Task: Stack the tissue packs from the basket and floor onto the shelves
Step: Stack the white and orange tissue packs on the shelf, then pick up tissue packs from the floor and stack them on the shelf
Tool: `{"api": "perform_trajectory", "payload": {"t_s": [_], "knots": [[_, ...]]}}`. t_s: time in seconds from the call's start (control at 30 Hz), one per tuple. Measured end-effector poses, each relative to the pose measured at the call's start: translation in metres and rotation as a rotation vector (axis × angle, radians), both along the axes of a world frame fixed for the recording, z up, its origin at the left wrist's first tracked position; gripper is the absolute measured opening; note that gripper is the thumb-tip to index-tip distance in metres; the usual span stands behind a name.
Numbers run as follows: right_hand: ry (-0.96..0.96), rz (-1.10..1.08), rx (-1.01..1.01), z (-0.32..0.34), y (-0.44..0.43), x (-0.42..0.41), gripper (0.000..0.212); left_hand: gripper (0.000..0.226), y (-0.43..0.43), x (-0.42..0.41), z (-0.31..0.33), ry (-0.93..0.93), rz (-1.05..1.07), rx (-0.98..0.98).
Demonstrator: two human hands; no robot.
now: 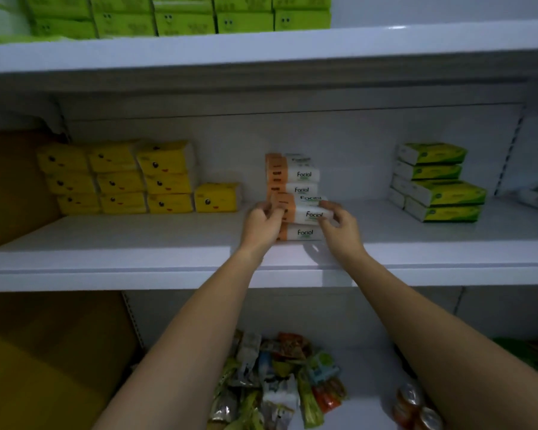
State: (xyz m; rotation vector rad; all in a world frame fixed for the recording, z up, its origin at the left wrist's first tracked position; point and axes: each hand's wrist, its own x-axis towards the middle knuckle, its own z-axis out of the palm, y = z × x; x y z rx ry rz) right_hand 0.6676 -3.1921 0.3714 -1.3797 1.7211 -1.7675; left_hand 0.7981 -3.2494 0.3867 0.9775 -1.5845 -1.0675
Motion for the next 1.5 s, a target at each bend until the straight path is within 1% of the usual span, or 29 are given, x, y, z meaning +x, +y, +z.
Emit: {"api": "perform_trajectory", "payload": {"t_s": [0.07, 0.13, 0.2, 0.27, 0.4, 0.53, 0.7, 0.77, 0.87, 0.9, 0.97, 1.03, 1.07, 1.13, 1.3, 1.5], "knots": [[0.000, 0.005, 0.023, -0.001, -0.005, -0.001, 0.038, 0.036, -0.010, -0.003, -0.015, -0.048, 0.059, -0.026], [0.032, -0.012, 0.018, -0.003, -0.009, 0.000, 0.041, 0.034, -0.014, -0.004, -0.022, -0.074, 0.125, -0.077], [0.087, -0.090, 0.002, -0.006, -0.012, -0.001, 0.042, 0.031, -0.017, -0.004, -0.021, -0.058, 0.182, -0.113], [0.114, -0.152, 0.005, -0.008, -0.014, -0.001, 0.038, 0.031, -0.018, -0.004, -0.020, -0.053, 0.210, -0.114], [0.132, -0.165, 0.030, -0.009, -0.017, -0.001, 0.029, 0.025, -0.016, -0.002, -0.020, -0.048, 0.268, -0.161], [0.154, -0.204, 0.032, -0.011, -0.021, -0.002, 0.030, 0.024, -0.019, -0.002, -0.021, -0.049, 0.268, -0.148], [0.185, -0.253, 0.030, -0.010, -0.020, 0.000, 0.041, 0.032, -0.018, -0.001, -0.022, 0.007, 0.271, -0.175], [0.192, -0.276, 0.029, -0.008, -0.015, 0.004, 0.044, 0.036, -0.015, 0.000, -0.022, -0.002, 0.266, -0.207], [0.269, -0.309, -0.064, -0.010, -0.001, 0.017, 0.048, 0.040, -0.001, 0.008, -0.022, -0.042, 0.293, -0.255], [0.309, -0.295, -0.082, -0.014, 0.008, 0.023, 0.050, 0.040, 0.007, 0.012, -0.023, -0.078, 0.315, -0.282], [0.383, -0.219, -0.049, -0.024, 0.030, 0.039, 0.054, 0.043, 0.027, 0.028, -0.030, -0.210, 0.329, -0.385], [0.499, -0.148, 0.006, -0.039, 0.062, 0.055, 0.055, 0.049, 0.054, 0.048, -0.043, -0.373, 0.296, -0.484], [0.557, -0.120, 0.029, -0.049, 0.080, 0.061, 0.054, 0.051, 0.070, 0.058, -0.050, -0.436, 0.274, -0.504], [0.622, -0.060, 0.094, -0.067, 0.120, 0.072, 0.054, 0.053, 0.108, 0.076, -0.066, -0.511, 0.235, -0.487], [0.679, 0.073, 0.296, -0.111, 0.220, 0.090, 0.057, 0.058, 0.202, 0.106, -0.110, -0.707, 0.063, -0.452], [0.779, 0.092, 0.463, -0.151, 0.316, 0.089, 0.058, 0.061, 0.281, 0.093, -0.150, -0.924, -0.170, -0.387]]}}
